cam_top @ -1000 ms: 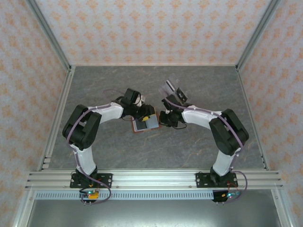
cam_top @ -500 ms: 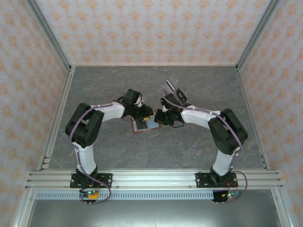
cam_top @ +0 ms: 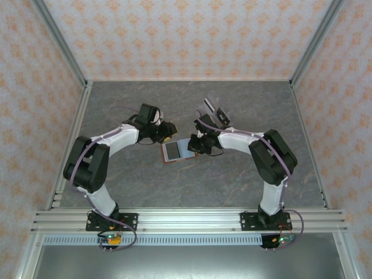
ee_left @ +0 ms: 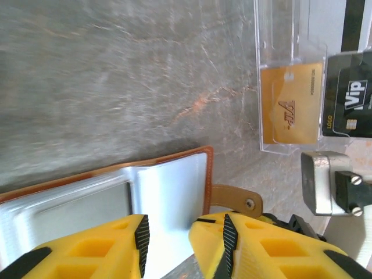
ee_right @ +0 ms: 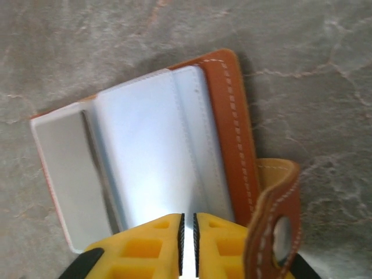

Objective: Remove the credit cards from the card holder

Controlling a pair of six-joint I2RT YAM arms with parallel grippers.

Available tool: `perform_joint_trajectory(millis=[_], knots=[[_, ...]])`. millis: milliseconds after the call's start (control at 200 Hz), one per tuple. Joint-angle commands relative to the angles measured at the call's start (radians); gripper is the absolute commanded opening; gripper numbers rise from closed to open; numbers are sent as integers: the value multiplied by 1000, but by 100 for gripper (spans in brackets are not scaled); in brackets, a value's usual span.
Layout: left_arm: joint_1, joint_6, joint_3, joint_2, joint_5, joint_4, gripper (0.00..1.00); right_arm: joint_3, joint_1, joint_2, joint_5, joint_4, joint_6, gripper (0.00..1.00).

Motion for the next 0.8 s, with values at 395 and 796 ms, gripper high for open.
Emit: perform_joint_trajectory(millis=[395,796], knots=[[9,4,-150,-66,-100,-89,26,221,12,147,-145,-58,-31,25],[6,-4,-159,-14,-31,-12,20,273,18,209,-138,-117,-80,25]])
